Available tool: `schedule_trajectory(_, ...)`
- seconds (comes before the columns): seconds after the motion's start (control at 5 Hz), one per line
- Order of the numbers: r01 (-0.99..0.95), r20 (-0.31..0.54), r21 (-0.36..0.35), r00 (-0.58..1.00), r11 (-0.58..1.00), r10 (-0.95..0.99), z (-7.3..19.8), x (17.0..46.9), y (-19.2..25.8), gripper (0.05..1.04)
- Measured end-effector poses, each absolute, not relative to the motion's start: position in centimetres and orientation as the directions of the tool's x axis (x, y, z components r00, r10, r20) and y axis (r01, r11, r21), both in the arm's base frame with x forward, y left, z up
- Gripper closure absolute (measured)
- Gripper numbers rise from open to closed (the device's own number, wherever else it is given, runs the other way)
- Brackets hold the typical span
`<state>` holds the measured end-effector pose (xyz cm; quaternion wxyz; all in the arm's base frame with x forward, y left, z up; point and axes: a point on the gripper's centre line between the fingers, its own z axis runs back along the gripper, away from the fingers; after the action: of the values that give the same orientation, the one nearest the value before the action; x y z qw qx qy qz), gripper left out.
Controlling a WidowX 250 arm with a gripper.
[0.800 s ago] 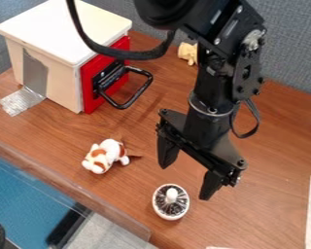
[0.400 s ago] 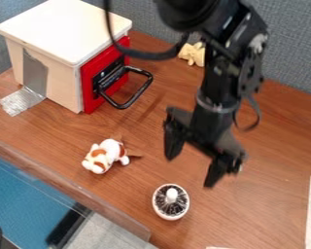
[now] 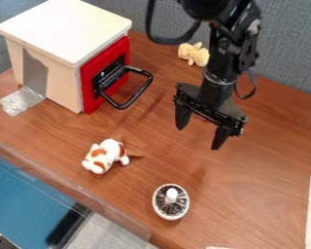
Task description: Put the red object on top of the drawer
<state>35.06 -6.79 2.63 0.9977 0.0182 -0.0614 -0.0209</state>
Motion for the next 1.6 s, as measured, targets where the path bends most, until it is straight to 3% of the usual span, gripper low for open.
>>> schedule_trajectory(0.4,-0.009,0.249,0.046,0.968,0.999,-0.002,1.9,42.2,-6.2,0.082)
schedule_trajectory(0.8,-0.039,0.273,0.051,0.962,0.998,0.024,1.3,44.2,-5.9,0.116)
schedule_trajectory(1.0,-0.051,0.268,0.047,0.963,0.998,0.037,1.0,44.1,-5.2,0.396)
schedule_trajectory(1.2,-0.063,0.249,0.042,0.967,0.997,0.050,0.8,43.8,-4.4,0.519)
schedule_trajectory(1.4,-0.046,0.254,0.020,0.966,0.999,0.040,3.2,43.1,-3.6,0.519)
schedule_trajectory(1.6,-0.064,0.309,-0.030,0.948,0.998,0.070,8.4,42.1,-1.0,0.519)
